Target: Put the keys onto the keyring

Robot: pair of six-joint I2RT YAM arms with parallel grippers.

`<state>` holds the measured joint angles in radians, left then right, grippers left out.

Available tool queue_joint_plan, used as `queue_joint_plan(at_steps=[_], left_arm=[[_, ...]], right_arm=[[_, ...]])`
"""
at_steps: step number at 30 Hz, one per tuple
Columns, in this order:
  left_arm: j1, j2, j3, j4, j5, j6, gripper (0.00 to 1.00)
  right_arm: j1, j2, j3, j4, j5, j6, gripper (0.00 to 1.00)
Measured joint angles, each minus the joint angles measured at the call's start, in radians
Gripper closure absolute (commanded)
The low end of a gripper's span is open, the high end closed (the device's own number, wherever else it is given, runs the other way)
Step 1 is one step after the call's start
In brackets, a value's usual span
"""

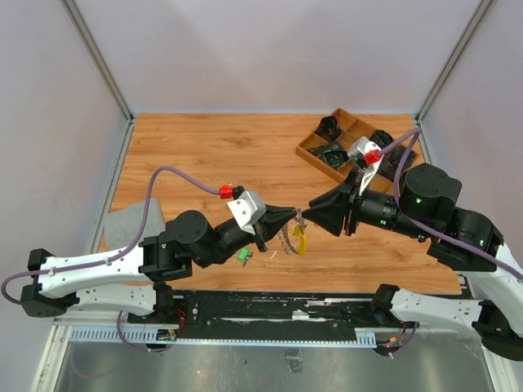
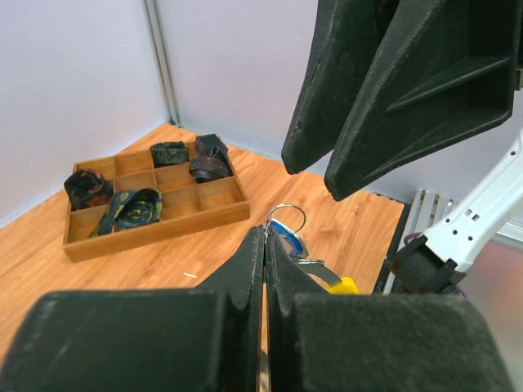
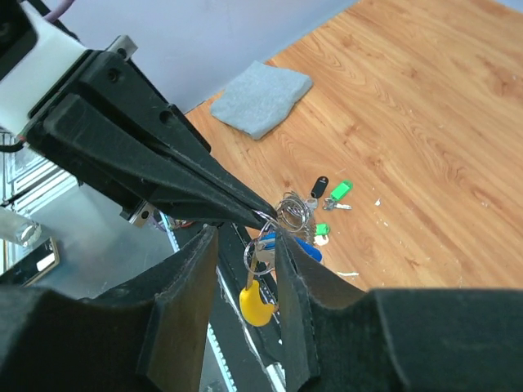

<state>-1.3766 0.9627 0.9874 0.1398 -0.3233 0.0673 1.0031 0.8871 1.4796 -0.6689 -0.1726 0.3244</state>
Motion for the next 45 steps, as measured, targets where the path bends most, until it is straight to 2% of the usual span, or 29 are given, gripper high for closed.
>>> queue_joint_plan(at_steps=[7,13,29,45], left_arm=[[0.000,0.003,0.000,-0.007,-0.017,0.008,0.99],[0.000,0.003,0.002,-0.007,-0.016,0.008,1.00],[0.000,0.003,0.002,-0.007,-0.005,0.008,0.99],[0.000,0.003,0.002,-0.008,-0.005,0.008,1.00]], right_arm=[[0.000,0.029,0.001,-0.032,0.035,0.062,0.67],[0.000,0.044,0.001,-0.048,0.048,0.080,0.73],[0.000,0.052,0.001,-0.047,0.053,0.096,0.99],[0.000,0.055,0.001,-0.067,0.102,0.096,0.99]])
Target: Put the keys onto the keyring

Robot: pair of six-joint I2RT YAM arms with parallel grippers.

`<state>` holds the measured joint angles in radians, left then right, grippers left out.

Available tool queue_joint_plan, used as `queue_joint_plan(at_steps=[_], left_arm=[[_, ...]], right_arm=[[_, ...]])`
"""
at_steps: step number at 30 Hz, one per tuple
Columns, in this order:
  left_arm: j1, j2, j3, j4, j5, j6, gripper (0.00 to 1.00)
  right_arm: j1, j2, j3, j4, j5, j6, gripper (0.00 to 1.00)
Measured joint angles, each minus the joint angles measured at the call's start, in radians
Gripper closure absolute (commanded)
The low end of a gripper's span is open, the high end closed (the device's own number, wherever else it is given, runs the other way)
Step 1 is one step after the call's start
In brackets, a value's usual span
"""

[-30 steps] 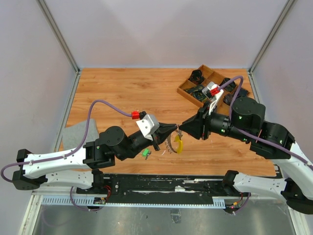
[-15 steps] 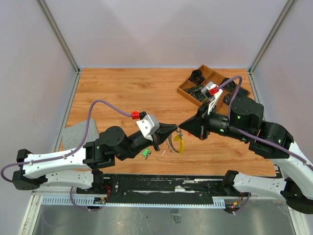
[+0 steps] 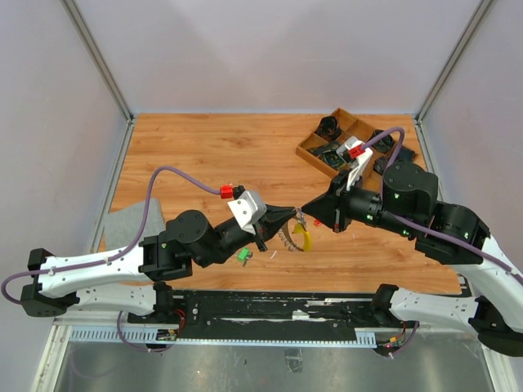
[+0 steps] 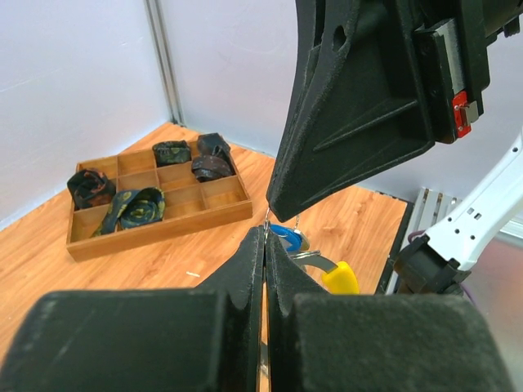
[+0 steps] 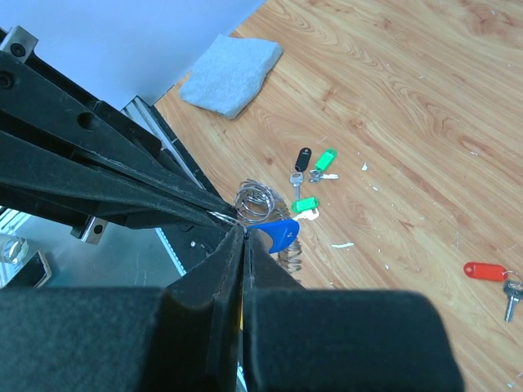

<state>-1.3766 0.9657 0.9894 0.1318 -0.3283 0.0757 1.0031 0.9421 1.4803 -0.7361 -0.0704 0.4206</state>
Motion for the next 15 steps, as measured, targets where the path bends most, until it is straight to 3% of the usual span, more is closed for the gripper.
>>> queue_joint_plan(at_steps=[15], left_arm=[[0.000,0.000,0.000,-0.007,0.000,0.007,0.99]], right_arm=[[0.000,0.021,0.000,-0.032,0.014,0.000,0.99]])
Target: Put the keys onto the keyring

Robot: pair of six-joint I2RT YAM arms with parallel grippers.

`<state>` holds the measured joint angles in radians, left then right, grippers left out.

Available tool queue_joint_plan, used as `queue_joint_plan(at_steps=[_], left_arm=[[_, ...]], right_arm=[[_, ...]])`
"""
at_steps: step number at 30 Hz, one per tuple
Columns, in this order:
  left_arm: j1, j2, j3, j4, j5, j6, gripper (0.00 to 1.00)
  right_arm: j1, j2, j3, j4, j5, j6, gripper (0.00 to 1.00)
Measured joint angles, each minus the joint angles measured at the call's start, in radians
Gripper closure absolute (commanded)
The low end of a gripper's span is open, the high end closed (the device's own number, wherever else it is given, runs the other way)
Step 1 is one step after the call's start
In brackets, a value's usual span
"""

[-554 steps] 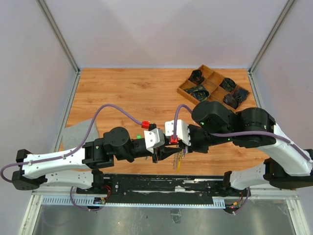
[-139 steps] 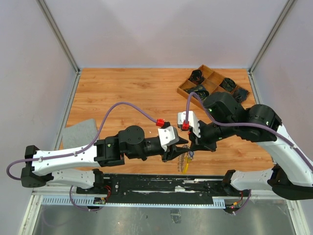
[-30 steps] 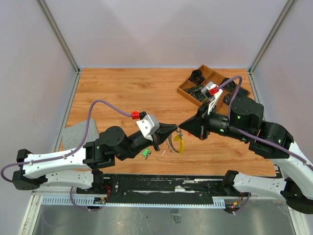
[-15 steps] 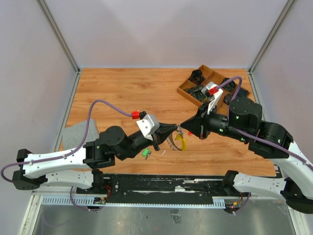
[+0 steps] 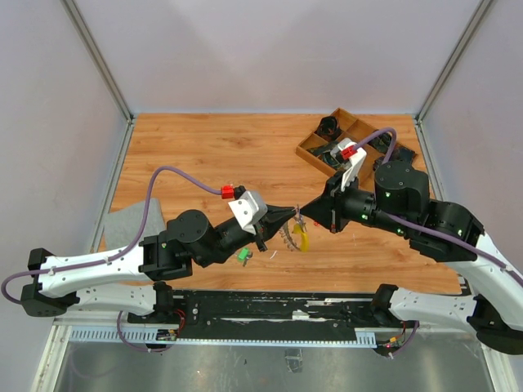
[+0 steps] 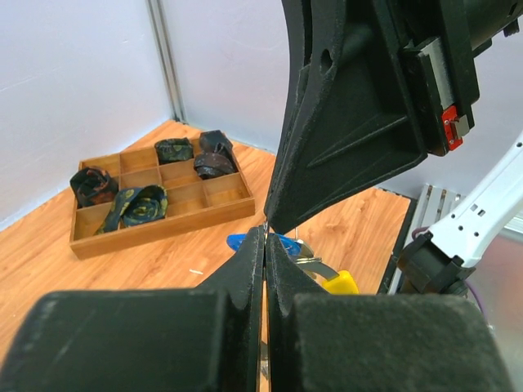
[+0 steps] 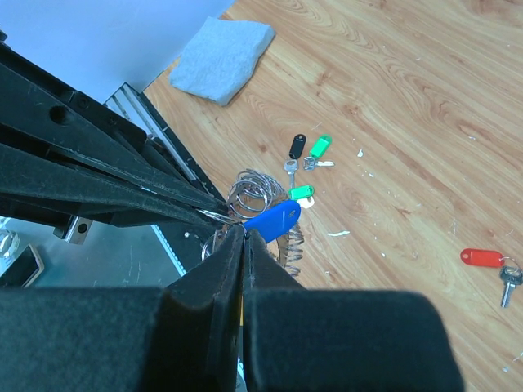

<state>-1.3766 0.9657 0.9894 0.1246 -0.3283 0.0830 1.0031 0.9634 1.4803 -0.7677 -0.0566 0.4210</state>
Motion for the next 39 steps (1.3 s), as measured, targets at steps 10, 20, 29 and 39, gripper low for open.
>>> queue_joint_plan(at_steps=[10,20,29,39], left_arm=[[0.000,0.000,0.000,-0.008,0.000,0.000,0.99],[0.000,-0.004,0.000,0.008,0.026,0.000,1.00],[0.000,-0.012,0.000,0.027,0.107,-0.004,1.00],[0.000,-0.031,0.004,0.078,0.296,-0.022,0.99]], right_arm=[[0.000,0.010,0.000,-0.010,-0.011,0.000,0.94],[0.000,-0.101,-0.024,0.025,0.047,-0.049,0.69],[0.000,-0.266,-0.097,0.190,-0.054,-0.255,0.68],[0.000,-0.244,-0.156,0.263,-0.326,-0.433,0.67]])
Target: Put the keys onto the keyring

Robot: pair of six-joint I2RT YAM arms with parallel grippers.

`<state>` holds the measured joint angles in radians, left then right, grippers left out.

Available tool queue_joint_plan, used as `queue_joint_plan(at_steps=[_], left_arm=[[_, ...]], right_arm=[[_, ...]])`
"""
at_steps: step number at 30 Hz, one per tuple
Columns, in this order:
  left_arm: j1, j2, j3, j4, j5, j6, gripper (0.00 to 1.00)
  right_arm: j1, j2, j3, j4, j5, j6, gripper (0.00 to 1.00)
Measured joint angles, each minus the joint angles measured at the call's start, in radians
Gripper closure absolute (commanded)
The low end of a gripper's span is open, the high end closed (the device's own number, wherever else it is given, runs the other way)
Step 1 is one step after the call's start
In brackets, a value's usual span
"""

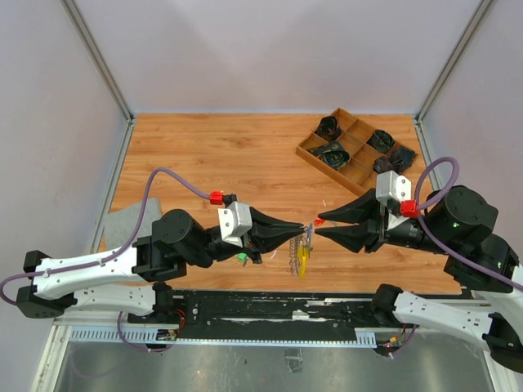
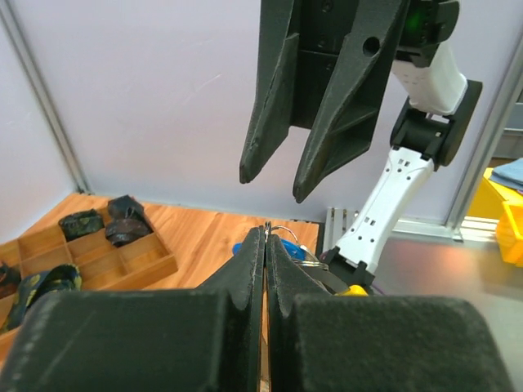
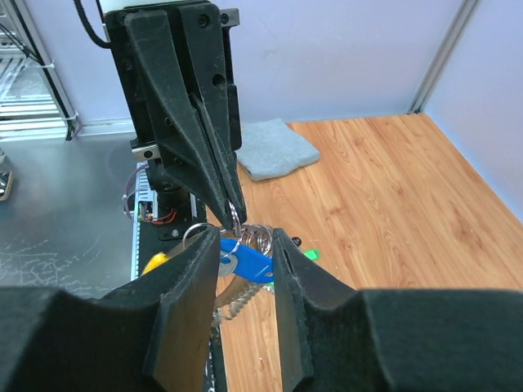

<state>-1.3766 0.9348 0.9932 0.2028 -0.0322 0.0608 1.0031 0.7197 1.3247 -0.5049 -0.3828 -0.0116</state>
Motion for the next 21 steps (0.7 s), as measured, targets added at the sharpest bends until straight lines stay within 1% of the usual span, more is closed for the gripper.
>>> queue_joint_plan(at_steps=[6,15,21], left_arm=[[0.000,0.000,0.005,0.005,0.038,-0.002,0.99],[0.000,0.001,0.006,0.005,0.053,-0.002,0.99],[0.000,0.001,0.009,0.004,0.053,-0.001,0.99]], right_arm=[[0.000,0.004,0.000,0.032,-0.053,-0.019,0.67],[0.000,0.029,-0.004,0.044,-0.098,-0.019,0.69],[0.000,0.048,-0.013,0.019,-0.098,-0.029,0.75]])
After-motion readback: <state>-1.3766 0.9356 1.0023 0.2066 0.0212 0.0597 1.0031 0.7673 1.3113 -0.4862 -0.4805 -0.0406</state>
